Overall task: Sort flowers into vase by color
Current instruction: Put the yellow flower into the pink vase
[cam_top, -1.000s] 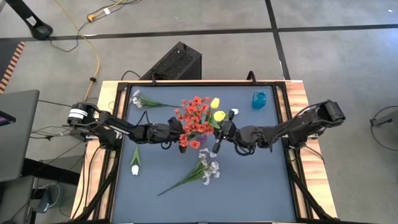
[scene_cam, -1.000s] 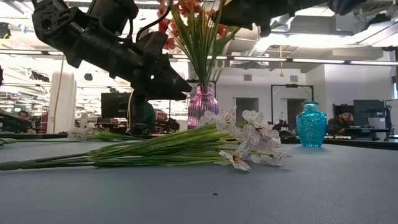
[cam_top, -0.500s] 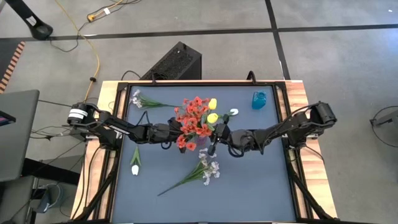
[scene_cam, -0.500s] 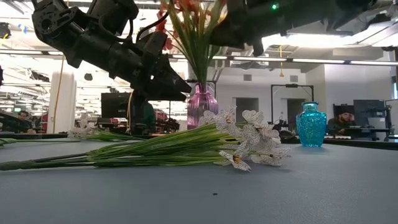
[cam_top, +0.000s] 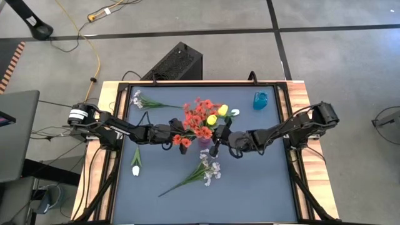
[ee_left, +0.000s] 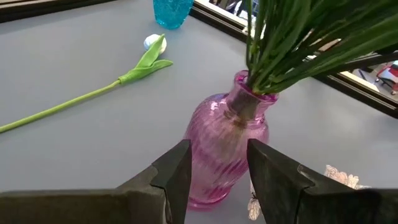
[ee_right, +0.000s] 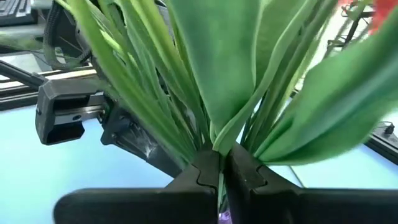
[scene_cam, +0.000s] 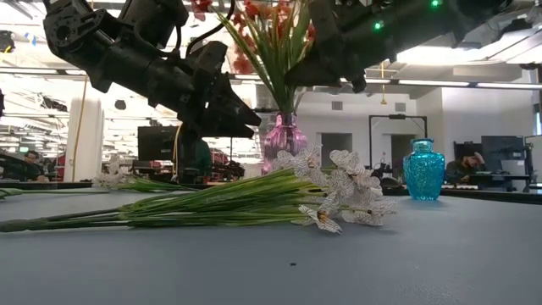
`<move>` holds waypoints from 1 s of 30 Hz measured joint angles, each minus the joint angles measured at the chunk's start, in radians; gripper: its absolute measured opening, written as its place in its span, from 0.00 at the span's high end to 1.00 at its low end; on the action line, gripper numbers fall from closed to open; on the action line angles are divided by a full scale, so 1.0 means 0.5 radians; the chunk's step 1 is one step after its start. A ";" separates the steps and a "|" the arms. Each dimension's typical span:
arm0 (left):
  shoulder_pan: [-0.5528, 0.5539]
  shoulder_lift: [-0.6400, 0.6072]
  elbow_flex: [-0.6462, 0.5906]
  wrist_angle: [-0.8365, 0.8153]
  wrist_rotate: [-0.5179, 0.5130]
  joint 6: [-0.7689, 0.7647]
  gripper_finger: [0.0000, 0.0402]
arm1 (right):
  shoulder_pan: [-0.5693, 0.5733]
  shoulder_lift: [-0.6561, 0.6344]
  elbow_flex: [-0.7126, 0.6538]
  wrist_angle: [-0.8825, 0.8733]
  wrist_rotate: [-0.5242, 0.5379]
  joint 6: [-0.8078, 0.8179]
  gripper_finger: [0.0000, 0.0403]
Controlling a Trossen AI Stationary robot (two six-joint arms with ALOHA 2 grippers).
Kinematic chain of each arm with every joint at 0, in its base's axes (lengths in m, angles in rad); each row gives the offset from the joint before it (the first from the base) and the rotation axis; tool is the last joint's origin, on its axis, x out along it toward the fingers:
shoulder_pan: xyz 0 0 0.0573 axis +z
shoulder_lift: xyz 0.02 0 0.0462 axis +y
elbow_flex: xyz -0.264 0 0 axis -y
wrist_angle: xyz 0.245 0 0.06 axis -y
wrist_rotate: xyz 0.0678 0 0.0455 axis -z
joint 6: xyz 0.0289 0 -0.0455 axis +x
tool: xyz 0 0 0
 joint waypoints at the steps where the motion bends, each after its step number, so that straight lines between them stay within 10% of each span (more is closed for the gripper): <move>1: 0.000 0.000 0.000 0.000 0.004 0.000 0.64 | 0.000 0.000 0.000 0.000 0.000 0.000 0.91; 24: -0.047 0.000 -0.002 -0.022 -0.001 -0.011 0.64 | 0.044 -0.125 0.000 -0.145 -0.014 -0.015 0.66; 30: -0.047 0.000 -0.002 -0.024 -0.002 0.016 0.64 | -0.014 -0.345 0.000 -0.468 -0.459 0.126 0.55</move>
